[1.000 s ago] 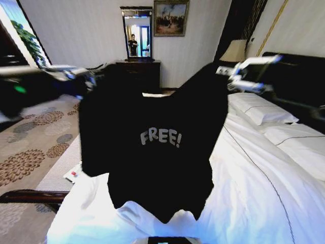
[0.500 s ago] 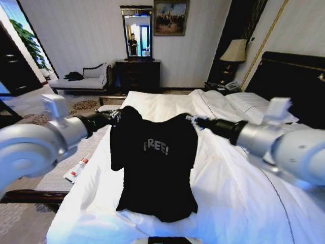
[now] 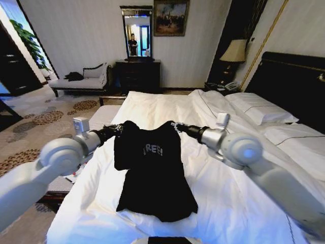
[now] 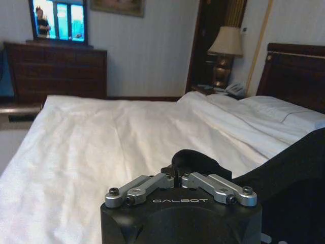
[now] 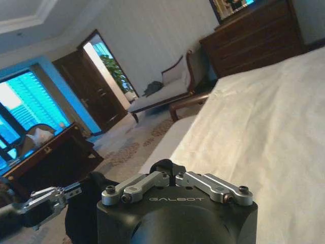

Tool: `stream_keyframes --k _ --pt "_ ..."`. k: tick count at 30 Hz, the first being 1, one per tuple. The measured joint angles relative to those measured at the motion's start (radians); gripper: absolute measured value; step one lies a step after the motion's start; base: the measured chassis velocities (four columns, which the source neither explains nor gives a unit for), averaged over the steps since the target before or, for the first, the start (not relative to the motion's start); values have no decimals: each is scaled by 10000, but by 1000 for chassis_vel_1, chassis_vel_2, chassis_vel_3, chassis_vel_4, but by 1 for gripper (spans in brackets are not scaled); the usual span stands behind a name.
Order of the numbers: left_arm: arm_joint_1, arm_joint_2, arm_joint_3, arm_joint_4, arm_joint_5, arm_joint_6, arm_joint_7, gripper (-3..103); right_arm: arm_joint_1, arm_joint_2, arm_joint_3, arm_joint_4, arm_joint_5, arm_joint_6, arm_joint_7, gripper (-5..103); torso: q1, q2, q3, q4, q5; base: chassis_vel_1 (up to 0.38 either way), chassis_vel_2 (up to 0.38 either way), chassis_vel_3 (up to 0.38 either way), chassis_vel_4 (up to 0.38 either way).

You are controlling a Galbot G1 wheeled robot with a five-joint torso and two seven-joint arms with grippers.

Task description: Fold the clothes on the bed.

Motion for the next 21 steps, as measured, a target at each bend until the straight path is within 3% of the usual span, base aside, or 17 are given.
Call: stream_keyframes --k 5,12,18,21 --pt "-416 -709 938 916 564 3 58 2 88 509 -578 -996 -674 122 -304 1 -1 0 0 2 0 0 0 0 0" --pt "-1596 -2297 2825 3218 1749 -120 364 2 -375 1545 -1342 -3392 -2766 441 -1195 1 0 -1 1 -1 1 0 0 0 0" --pt "-2089 -3042 3509 4646 2286 -288 654 1 -365 1982 -1585 -4677 -3559 738 -1724 1 0 -1 1 2 3 0 0 0 0" --pt "-2491 -3732 3917 5739 2801 -420 924 2 -133 2298 -1731 -5711 -3947 967 -1980 1 0 -1 1 2 3 0 0 0 0"
